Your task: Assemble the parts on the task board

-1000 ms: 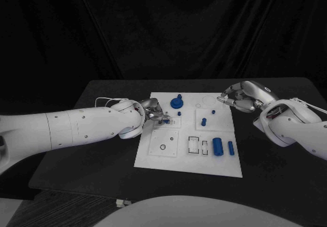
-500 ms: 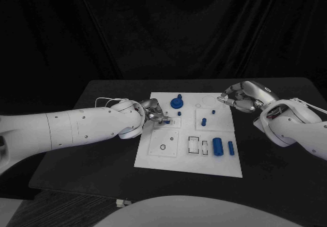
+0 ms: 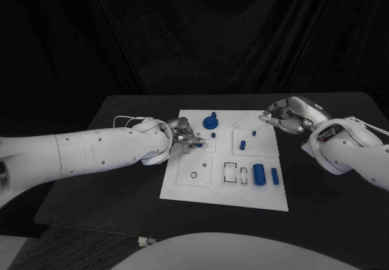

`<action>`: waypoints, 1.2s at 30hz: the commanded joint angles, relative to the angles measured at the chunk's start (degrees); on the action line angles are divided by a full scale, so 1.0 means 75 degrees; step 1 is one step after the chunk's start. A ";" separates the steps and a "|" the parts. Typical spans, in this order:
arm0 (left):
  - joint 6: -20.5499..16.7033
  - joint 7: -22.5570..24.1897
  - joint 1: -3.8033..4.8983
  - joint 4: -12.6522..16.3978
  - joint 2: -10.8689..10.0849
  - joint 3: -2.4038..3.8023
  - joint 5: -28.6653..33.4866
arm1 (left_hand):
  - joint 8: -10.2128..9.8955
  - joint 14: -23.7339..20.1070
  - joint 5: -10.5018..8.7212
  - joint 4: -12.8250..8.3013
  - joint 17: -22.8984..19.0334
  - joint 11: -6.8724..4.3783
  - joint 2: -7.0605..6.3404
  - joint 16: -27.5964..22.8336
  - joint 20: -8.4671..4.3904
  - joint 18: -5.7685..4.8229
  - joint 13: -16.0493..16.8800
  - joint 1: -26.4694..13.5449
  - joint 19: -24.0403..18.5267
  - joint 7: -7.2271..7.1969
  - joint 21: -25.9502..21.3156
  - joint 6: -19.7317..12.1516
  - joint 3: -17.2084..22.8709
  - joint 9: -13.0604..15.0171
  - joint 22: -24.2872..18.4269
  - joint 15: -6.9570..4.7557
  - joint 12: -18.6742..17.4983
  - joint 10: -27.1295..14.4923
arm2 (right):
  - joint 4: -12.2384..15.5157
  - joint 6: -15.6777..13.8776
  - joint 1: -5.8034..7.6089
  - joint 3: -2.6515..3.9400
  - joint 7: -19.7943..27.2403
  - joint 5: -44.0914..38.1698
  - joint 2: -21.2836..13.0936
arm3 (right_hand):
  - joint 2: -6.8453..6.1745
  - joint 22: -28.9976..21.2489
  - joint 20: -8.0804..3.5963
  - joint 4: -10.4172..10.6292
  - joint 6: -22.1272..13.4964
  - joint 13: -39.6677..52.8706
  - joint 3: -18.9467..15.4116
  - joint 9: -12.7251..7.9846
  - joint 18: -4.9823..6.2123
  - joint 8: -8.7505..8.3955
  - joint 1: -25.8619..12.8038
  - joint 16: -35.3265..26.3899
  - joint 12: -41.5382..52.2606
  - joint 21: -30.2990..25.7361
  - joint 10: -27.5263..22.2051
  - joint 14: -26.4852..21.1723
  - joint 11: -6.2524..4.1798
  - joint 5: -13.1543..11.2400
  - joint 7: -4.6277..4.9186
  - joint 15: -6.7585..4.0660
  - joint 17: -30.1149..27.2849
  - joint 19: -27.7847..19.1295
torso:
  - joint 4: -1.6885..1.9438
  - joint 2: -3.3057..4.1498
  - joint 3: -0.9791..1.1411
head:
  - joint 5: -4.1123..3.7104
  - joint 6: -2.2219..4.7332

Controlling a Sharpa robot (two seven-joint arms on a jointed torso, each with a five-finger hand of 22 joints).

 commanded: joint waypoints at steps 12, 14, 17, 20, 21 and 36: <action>-0.0036 0.0408 -0.0016 -0.0001 0.0058 0.0006 -0.0023 | 0.0254 0.0833 -0.0180 0.0327 0.1741 -0.0070 -0.0011 -0.0024 0.0016 0.0055 0.1951 -0.0171 0.0259 -0.0128 -0.0060 0.0168 -0.0443 0.0298 0.1610 -0.0043 0.0165 0.0813 | -0.0012 -0.0074 -0.0023 0.0006 -0.0023 -0.0014 0.0001 | 0.0080 0.1891 0.0026 -0.0014 0.0082 0.2024 -0.0010 0.0114 0.0041 -0.0009 0.0126 0.0129 0.0152 -0.0098 0.0822 0.0761 0.0055 0.0149 0.0025 -0.0012 0.2019 0.0433 | -0.0003 -0.0003 0.0000 | 0.0020 0.0000; -0.0050 0.0419 -0.0016 -0.0007 0.0068 0.0006 -0.0023 | 0.0420 0.0834 -0.0187 0.0397 0.1743 -0.0102 0.0006 -0.0021 -0.0010 0.0052 0.1951 -0.0152 0.0270 -0.0165 -0.0046 0.0192 -0.0548 0.0478 0.1616 -0.0070 0.0165 0.0813 | -0.0013 -0.0072 -0.0023 0.0006 -0.0022 -0.0014 0.0003 | 0.0080 0.1891 0.0026 -0.0014 0.0082 0.2024 -0.0010 0.0114 0.0041 -0.0009 0.0126 0.0129 0.0152 -0.0098 0.0822 0.0761 0.0055 0.0149 0.0025 -0.0012 0.2019 0.0433 | -0.0003 -0.0002 0.0000 | 0.0015 0.0000; -0.0041 0.0415 -0.0016 -0.0023 0.0080 0.0006 -0.0023 | 0.0608 0.0836 -0.0192 0.0480 0.1751 -0.0131 0.0025 -0.0015 -0.0035 0.0049 0.1951 -0.0131 0.0278 -0.0200 -0.0036 0.0179 -0.0671 0.0712 0.1620 -0.0093 0.0165 0.0813 | -0.0016 -0.0069 -0.0024 0.0006 -0.0021 -0.0014 0.0005 | 0.0080 0.1891 0.0026 -0.0014 0.0082 0.2024 -0.0010 0.0114 0.0041 -0.0009 0.0126 0.0129 0.0152 -0.0098 0.0822 0.0761 0.0055 0.0149 0.0025 -0.0012 0.2019 0.0433 | -0.0002 -0.0003 0.0001 | 0.0012 0.0000; -0.0043 0.0415 -0.0016 -0.0034 0.0087 0.0006 -0.0023 | 0.0808 0.0834 -0.0200 0.0562 0.1746 -0.0157 0.0053 -0.0019 -0.0055 0.0050 0.1951 -0.0093 0.0280 -0.0229 -0.0044 0.0127 -0.0798 0.0993 0.1619 -0.0115 0.0165 0.0813 | -0.0016 -0.0068 -0.0024 0.0006 -0.0022 -0.0014 0.0002 | 0.0085 0.1893 0.0026 -0.0013 0.0084 0.2024 -0.0008 0.0114 0.0039 -0.0010 0.0130 0.0129 0.0152 -0.0093 0.0822 0.0761 0.0056 0.0154 0.0026 -0.0012 0.2019 0.0436 | -0.0001 -0.0002 -0.0001 | 0.0011 0.0000; -0.0052 0.0417 -0.0016 -0.0039 0.0089 0.0006 -0.0023 | 0.0882 0.0834 -0.0200 0.0594 0.1744 -0.0164 0.0070 -0.0021 -0.0062 0.0050 0.1951 -0.0075 0.0280 -0.0238 -0.0047 0.0099 -0.0843 0.1103 0.1619 -0.0121 0.0165 0.0813 | -0.0016 -0.0068 -0.0024 0.0006 -0.0023 -0.0014 0.0000 | 0.0085 0.1893 0.0026 -0.0013 0.0084 0.2024 -0.0008 0.0114 0.0039 -0.0010 0.0130 0.0129 0.0152 -0.0093 0.0822 0.0761 0.0056 0.0154 0.0026 -0.0012 0.2019 0.0436 | 0.0000 -0.0002 0.0001 | 0.0010 0.0000; -0.0055 0.0318 -0.0016 -0.0115 0.0118 0.0006 -0.0023 | 0.1324 0.0837 -0.0141 0.0694 0.1755 -0.0197 0.0157 -0.0010 -0.0089 0.0048 0.1951 0.0089 0.0287 -0.0281 -0.0047 -0.0084 -0.1063 0.1807 0.1621 -0.0150 0.0165 0.0813 | -0.0023 -0.0076 -0.0024 0.0006 -0.0016 -0.0014 -0.0016 | 0.0089 0.1893 0.0027 -0.0010 0.0085 0.2024 -0.0006 0.0114 0.0039 -0.0012 0.0132 0.0129 0.0152 -0.0093 0.0822 0.0761 0.0057 0.0158 0.0027 -0.0011 0.2019 0.0437 | -0.0002 -0.0005 0.0001 | 0.0002 0.0000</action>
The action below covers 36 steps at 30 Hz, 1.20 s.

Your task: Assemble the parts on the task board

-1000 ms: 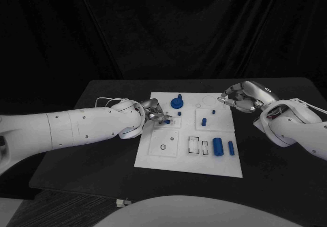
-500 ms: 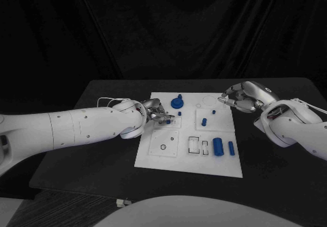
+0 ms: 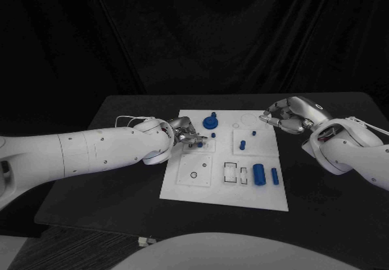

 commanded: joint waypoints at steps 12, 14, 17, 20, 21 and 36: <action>-0.0916 0.0321 0.0110 0.0495 -0.0528 0.0012 -0.0022 | 0.1493 0.0793 0.0005 0.0175 0.1899 -0.0134 0.0083 0.0111 -0.0134 0.0015 0.1951 0.0299 0.0356 -0.0089 0.0117 -0.0823 -0.0915 0.2162 0.1667 -0.0115 0.0165 0.0849 | 0.0076 -0.0117 -0.0018 0.0007 -0.0007 -0.0014 -0.0114 | 0.0087 0.1892 0.0027 -0.0007 0.0086 0.2024 -0.0009 0.0113 0.0040 -0.0013 0.0129 0.0129 0.0152 -0.0095 0.0822 0.0761 0.0058 0.0156 0.0027 -0.0010 0.2019 0.0435 | 0.0001 0.0001 0.0000 | -0.0036 0.0000; -0.0974 0.0353 0.0290 0.0662 -0.0707 0.0013 -0.0022 | 0.1457 0.0806 0.0012 0.0180 0.1954 -0.0132 0.0079 0.0157 -0.0134 0.0009 0.1951 0.0306 0.0368 -0.0085 0.0148 -0.0891 -0.0934 0.2184 0.1676 -0.0115 0.0165 0.0849 | 0.0099 -0.0134 -0.0017 0.0007 -0.0002 -0.0014 -0.0148 | 0.0086 0.1895 0.0027 -0.0004 0.0086 0.2024 -0.0012 0.0113 0.0038 -0.0013 0.0125 0.0129 0.0152 -0.0089 0.0822 0.0761 0.0058 0.0154 0.0027 -0.0010 0.2019 0.0439 | 0.0003 0.0003 0.0000 | -0.0035 0.0000; -0.0949 0.0414 0.0590 0.0818 -0.0912 0.0013 -0.0022 | 0.1470 0.0821 0.0047 0.0179 0.2019 -0.0124 0.0108 0.0211 -0.0134 -0.0024 0.1951 0.0370 0.0425 -0.0072 0.0314 -0.1013 -0.0957 0.2220 0.1720 -0.0111 0.0165 0.0849 | 0.0121 -0.0146 -0.0017 0.0007 0.0006 -0.0014 -0.0165 | 0.0085 0.1897 0.0027 0.0001 0.0086 0.2024 -0.0015 0.0113 0.0037 -0.0014 0.0119 0.0129 0.0152 -0.0084 0.0822 0.0761 0.0058 0.0151 0.0028 -0.0010 0.2019 0.0442 | 0.0005 0.0003 -0.0002 | -0.0044 0.0000; -0.0657 0.0458 0.0972 0.0904 -0.1113 0.0014 -0.0022 | 0.1418 0.0821 0.0121 0.0155 0.2019 -0.0102 0.0158 0.0211 -0.0124 -0.0078 0.1951 0.0530 0.0512 -0.0047 0.0585 -0.1140 -0.0964 0.2190 0.1792 -0.0092 0.0165 0.0849 | 0.0149 -0.0141 -0.0017 0.0007 0.0009 -0.0014 -0.0168 | 0.0085 0.1896 0.0027 0.0002 0.0087 0.2024 -0.0016 0.0113 0.0037 -0.0014 0.0118 0.0129 0.0152 -0.0086 0.0822 0.0761 0.0058 0.0151 0.0027 -0.0010 0.2019 0.0441 | 0.0001 -0.0004 -0.0010 | -0.0046 0.0000; -0.0491 0.0451 0.1121 0.0904 -0.1176 0.0014 -0.0022 | 0.1345 0.0821 0.0123 0.0161 0.2019 -0.0081 0.0176 0.0211 -0.0113 -0.0106 0.1951 0.0604 0.0556 -0.0025 0.0728 -0.1189 -0.0983 0.2147 0.1829 -0.0077 0.0165 0.0849 | 0.0163 -0.0138 -0.0017 0.0007 0.0012 -0.0014 -0.0169 | 0.0086 0.1905 0.0028 0.0006 0.0088 0.2024 -0.0018 0.0113 0.0030 -0.0014 0.0112 0.0129 0.0152 -0.0061 0.0822 0.0761 0.0058 0.0149 0.0027 -0.0010 0.2019 0.0455 | 0.0000 -0.0005 -0.0011 | -0.0050 0.0000; 0.3194 -0.0608 0.1857 -0.0627 -0.0615 0.0011 -0.0023 | -0.1097 0.0821 0.0231 0.0208 0.2019 0.0316 0.0171 0.0211 0.0215 -0.0206 0.1951 0.1062 0.0692 0.0419 0.1243 -0.0878 -0.0909 -0.0919 0.1958 0.0274 0.0165 0.0849 | 0.0579 -0.0259 -0.0016 0.0007 0.0125 -0.0014 -0.0267 | 0.0125 0.2057 -0.0002 -0.0009 0.0073 0.2024 -0.0027 0.0108 -0.0084 -0.0054 0.0092 0.0129 0.0152 0.0337 0.0822 0.0761 0.0035 0.0224 0.0011 -0.0041 0.2019 0.0685 | -0.0002 -0.0011 0.0008 | -0.0077 0.0000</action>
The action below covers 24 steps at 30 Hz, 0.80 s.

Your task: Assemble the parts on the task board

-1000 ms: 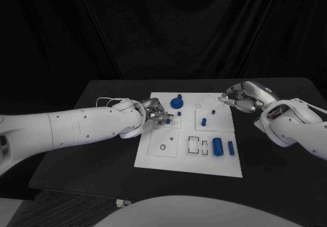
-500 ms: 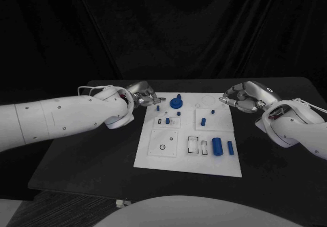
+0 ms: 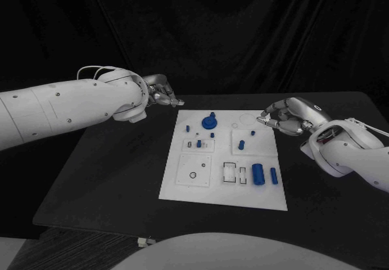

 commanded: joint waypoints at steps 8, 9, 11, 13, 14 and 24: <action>0.2090 -0.0605 -0.0083 -0.1208 0.0822 0.0005 -0.0019 | -0.0013 0.0794 0.0075 0.0011 0.2019 -0.0002 -0.0104 0.0106 -0.0013 -0.0218 0.1951 -0.0081 0.0687 -0.0104 0.0170 0.0512 -0.0191 -0.0345 0.1978 -0.0016 0.0165 0.0844 | 0.0505 -0.0303 -0.0016 0.0005 0.0156 -0.0077 -0.0226 | 0.0132 0.2106 -0.0003 0.0004 0.0108 0.2024 -0.0034 0.0134 -0.0121 -0.0036 0.0077 0.0129 0.0152 0.0367 0.0822 0.0762 0.0049 0.0325 0.0015 -0.0037 0.2019 0.0757 | -0.0012 0.0006 0.0013 | 0.0016 0.0000; 0.2105 -0.0600 -0.0091 -0.1305 0.0894 0.0005 -0.0019 | -0.0008 0.0794 0.0074 0.0014 0.2019 -0.0007 -0.0103 0.0106 -0.0016 -0.0218 0.1951 -0.0090 0.0686 -0.0110 0.0168 0.0536 -0.0192 -0.0351 0.1978 -0.0020 0.0165 0.0844 | 0.0530 -0.0305 -0.0016 0.0005 0.0159 -0.0088 -0.0235 | 0.0132 0.2106 -0.0003 0.0004 0.0108 0.2024 -0.0034 0.0134 -0.0121 -0.0036 0.0077 0.0129 0.0152 0.0367 0.0822 0.0762 0.0049 0.0325 0.0015 -0.0037 0.2019 0.0757 | -0.0007 0.0023 0.0007 | 0.0010 0.0000; 0.2140 -0.0579 -0.0107 -0.1509 0.1046 0.0005 -0.0019 | 0.0015 0.0794 0.0079 0.0033 0.2019 -0.0029 -0.0095 0.0106 -0.0030 -0.0216 0.1951 -0.0156 0.0683 -0.0137 0.0164 0.0634 -0.0208 -0.0378 0.1976 -0.0037 0.0165 0.0844 | 0.0567 -0.0307 -0.0016 0.0005 0.0167 -0.0107 -0.0239 | 0.0139 0.2106 -0.0003 0.0008 0.0117 0.2024 -0.0035 0.0141 -0.0121 -0.0031 0.0066 0.0129 0.0152 0.0367 0.0822 0.0762 0.0048 0.0343 0.0014 -0.0037 0.2019 0.0757 | -0.0003 0.0050 -0.0004 | 0.0006 0.0000; 0.2180 -0.0566 -0.0118 -0.1664 0.1165 0.0006 -0.0019 | 0.0023 0.0794 0.0082 0.0040 0.2019 -0.0039 -0.0099 0.0106 -0.0038 -0.0216 0.1951 -0.0195 0.0683 -0.0149 0.0164 0.0680 -0.0220 -0.0393 0.1976 -0.0046 0.0165 0.0844 | 0.0579 -0.0310 -0.0016 0.0005 0.0175 -0.0118 -0.0229 | 0.0140 0.2106 -0.0003 0.0009 0.0119 0.2024 -0.0036 0.0142 -0.0121 -0.0029 0.0064 0.0129 0.0152 0.0367 0.0822 0.0762 0.0048 0.0346 0.0014 -0.0037 0.2019 0.0757 | 0.0005 0.0056 -0.0015 | -0.0008 0.0000; 0.2193 -0.0547 -0.0124 -0.1745 0.1229 0.0006 -0.0019 | 0.0026 0.0794 0.0084 0.0042 0.2019 -0.0044 -0.0100 0.0106 -0.0041 -0.0216 0.1951 -0.0211 0.0683 -0.0154 0.0165 0.0700 -0.0226 -0.0399 0.1976 -0.0050 0.0165 0.0844 | 0.0582 -0.0309 -0.0016 0.0005 0.0180 -0.0123 -0.0220 | 0.0140 0.2106 -0.0003 0.0009 0.0119 0.2024 -0.0036 0.0142 -0.0121 -0.0029 0.0064 0.0129 0.0152 0.0367 0.0822 0.0762 0.0048 0.0346 0.0014 -0.0037 0.2019 0.0757 | 0.0006 0.0069 -0.0024 | -0.0008 0.0000; 0.2217 -0.0280 -0.0176 -0.2124 0.1621 0.0007 -0.0019 | 0.0045 0.0794 -0.0104 0.0060 0.2019 -0.0093 -0.0060 0.0106 -0.0083 -0.0204 0.1951 -0.0484 0.0660 -0.0208 0.0119 0.0897 -0.0308 -0.0482 0.1960 -0.0093 0.0165 0.0844 | 0.0492 -0.0294 -0.0018 0.0005 0.0207 -0.0137 -0.0103 | 0.0152 0.2106 -0.0004 -0.0004 0.0131 0.2024 -0.0024 0.0153 -0.0121 -0.0023 0.0077 0.0129 0.0152 0.0367 0.0822 0.0762 0.0047 0.0402 0.0010 -0.0040 0.2019 0.0757 | 0.0011 0.0124 -0.0072 | 0.0039 0.0000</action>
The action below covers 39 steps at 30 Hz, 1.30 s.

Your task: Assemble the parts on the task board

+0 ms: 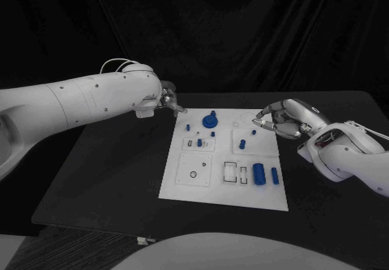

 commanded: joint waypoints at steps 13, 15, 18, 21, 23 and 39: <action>0.0240 0.0308 -0.0253 -0.0278 0.0421 0.0008 -0.0018 | 0.0076 0.0795 -0.0337 0.0001 0.2019 -0.0062 -0.0054 0.0106 -0.0102 -0.0190 0.1951 -0.0150 0.0626 -0.0068 0.0006 0.0215 -0.0321 -0.0107 0.1942 -0.0117 0.0165 0.0772 | -0.0011 -0.0172 -0.0017 0.0007 0.0075 -0.0085 -0.0009 | 0.0148 0.2106 -0.0005 -0.0010 0.0043 0.2024 -0.0019 0.0118 -0.0121 -0.0025 0.0090 0.0129 0.0152 0.0189 0.0822 0.0762 0.0046 0.0269 0.0018 -0.0041 0.2019 0.0757 | 0.0006 0.0009 -0.0009 | -0.0039 0.0000; 0.0246 0.0296 -0.0273 -0.0290 0.0450 0.0008 -0.0018 | 0.0083 0.0795 -0.0334 -0.0002 0.2019 -0.0065 -0.0052 0.0106 -0.0103 -0.0190 0.1951 -0.0145 0.0626 -0.0071 0.0006 0.0225 -0.0318 -0.0103 0.1942 -0.0119 0.0165 0.0772 | -0.0013 -0.0172 -0.0017 0.0007 0.0077 -0.0085 -0.0008 | 0.0148 0.2106 -0.0005 -0.0010 0.0043 0.2024 -0.0019 0.0118 -0.0121 -0.0025 0.0090 0.0129 0.0152 0.0189 0.0822 0.0762 0.0046 0.0269 0.0018 -0.0041 0.2019 0.0757 | 0.0005 0.0007 -0.0010 | -0.0039 0.0000; 0.0216 0.0282 -0.0297 -0.0320 0.0496 0.0008 -0.0018 | 0.0092 0.0795 -0.0327 -0.0013 0.2019 -0.0070 -0.0049 0.0106 -0.0107 -0.0185 0.1951 -0.0126 0.0616 -0.0078 -0.0014 0.0236 -0.0312 -0.0095 0.1935 -0.0122 0.0165 0.0772 | -0.0017 -0.0176 -0.0017 0.0007 0.0086 -0.0085 -0.0002 | 0.0145 0.2104 -0.0005 -0.0010 0.0043 0.2024 -0.0019 0.0120 -0.0119 -0.0025 0.0092 0.0129 0.0152 0.0184 0.0822 0.0762 0.0046 0.0288 0.0018 -0.0041 0.2019 0.0754 | -0.0002 0.0011 -0.0010 | -0.0017 0.0000; 0.0170 0.0279 -0.0324 -0.0368 0.0540 0.0008 -0.0018 | 0.0116 0.0795 -0.0315 -0.0044 0.2019 -0.0082 -0.0050 0.0106 -0.0115 -0.0182 0.1951 -0.0077 0.0610 -0.0090 -0.0025 0.0259 -0.0297 -0.0070 0.1931 -0.0133 0.0165 0.0772 | -0.0016 -0.0182 -0.0017 0.0007 0.0097 -0.0085 0.0004 | 0.0144 0.2102 -0.0005 -0.0010 0.0043 0.2024 -0.0019 0.0121 -0.0118 -0.0025 0.0092 0.0129 0.0152 0.0180 0.0822 0.0762 0.0046 0.0294 0.0018 -0.0041 0.2019 0.0752 | -0.0003 0.0014 -0.0007 | -0.0008 0.0000; 0.0160 0.0276 -0.0335 -0.0394 0.0554 0.0008 -0.0018 | 0.0143 0.0795 -0.0304 -0.0062 0.2019 -0.0090 -0.0052 0.0106 -0.0121 -0.0182 0.1951 -0.0051 0.0609 -0.0101 -0.0027 0.0283 -0.0290 -0.0041 0.1931 -0.0140 0.0165 0.0772 | -0.0016 -0.0183 -0.0017 0.0007 0.0099 -0.0085 0.0005 | 0.0143 0.2102 -0.0005 -0.0010 0.0043 0.2024 -0.0020 0.0121 -0.0117 -0.0025 0.0092 0.0129 0.0152 0.0179 0.0822 0.0762 0.0046 0.0297 0.0018 -0.0041 0.2019 0.0751 | 0.0000 0.0015 -0.0007 | -0.0017 0.0000; 0.0179 0.0159 -0.0457 -0.0589 0.0658 0.0008 -0.0018 | 0.0182 0.0795 -0.0292 -0.0083 0.2019 -0.0102 -0.0058 0.0106 -0.0133 -0.0162 0.1951 -0.0019 0.0571 -0.0110 -0.0105 0.0283 -0.0285 0.0026 0.1905 -0.0152 0.0165 0.0772 | -0.0079 -0.0190 -0.0017 0.0007 0.0109 -0.0086 0.0026 | 0.0138 0.2096 -0.0005 -0.0009 0.0039 0.2024 -0.0020 0.0121 -0.0113 -0.0028 0.0092 0.0129 0.0152 0.0163 0.0822 0.0762 0.0047 0.0314 0.0020 -0.0041 0.2019 0.0742 | 0.0000 0.0016 -0.0007 | -0.0040 0.0000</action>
